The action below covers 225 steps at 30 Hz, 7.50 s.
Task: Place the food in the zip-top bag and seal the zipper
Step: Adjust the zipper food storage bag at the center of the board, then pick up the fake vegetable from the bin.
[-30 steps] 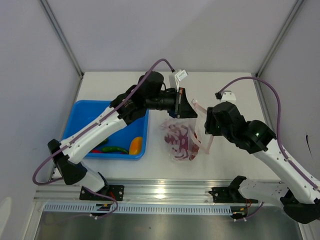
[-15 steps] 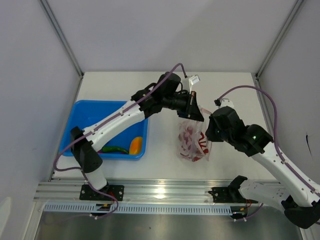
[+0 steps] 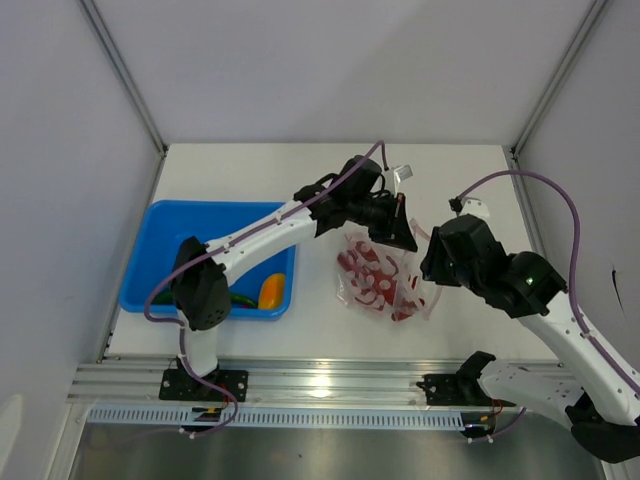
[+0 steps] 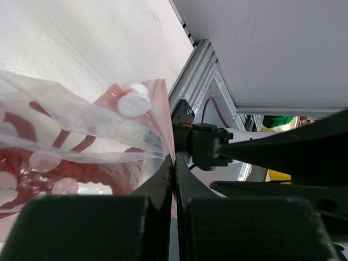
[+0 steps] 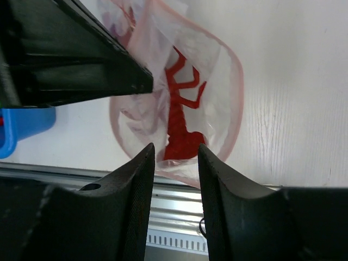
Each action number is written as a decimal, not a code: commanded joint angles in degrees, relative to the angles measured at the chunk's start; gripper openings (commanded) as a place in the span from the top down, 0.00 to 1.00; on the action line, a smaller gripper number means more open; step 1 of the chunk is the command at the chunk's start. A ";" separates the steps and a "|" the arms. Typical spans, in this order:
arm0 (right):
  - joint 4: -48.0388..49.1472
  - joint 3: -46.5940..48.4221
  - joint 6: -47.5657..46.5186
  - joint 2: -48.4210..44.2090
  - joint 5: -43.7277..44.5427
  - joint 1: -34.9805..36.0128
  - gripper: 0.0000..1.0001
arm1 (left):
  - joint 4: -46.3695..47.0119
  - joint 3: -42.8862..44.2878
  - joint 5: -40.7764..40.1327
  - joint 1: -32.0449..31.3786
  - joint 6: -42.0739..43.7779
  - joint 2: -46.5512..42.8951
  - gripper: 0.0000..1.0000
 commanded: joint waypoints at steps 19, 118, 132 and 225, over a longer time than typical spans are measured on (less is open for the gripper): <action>2.06 3.30 -12.18 2.10 -4.58 -0.51 0.43 | -14.76 1.00 8.35 0.04 18.67 -12.44 0.99; 13.58 2.34 -24.67 7.46 -33.88 16.80 0.45 | -2.28 -38.20 -33.13 -16.05 31.77 -47.60 0.99; 18.05 -6.19 -22.65 5.09 -17.80 17.50 0.65 | 1.14 -39.86 -29.98 -13.94 29.93 -51.20 0.99; 15.52 2.41 -6.13 14.13 -3.38 11.79 1.00 | -37.44 -43.56 -48.51 47.32 -27.65 -29.32 0.03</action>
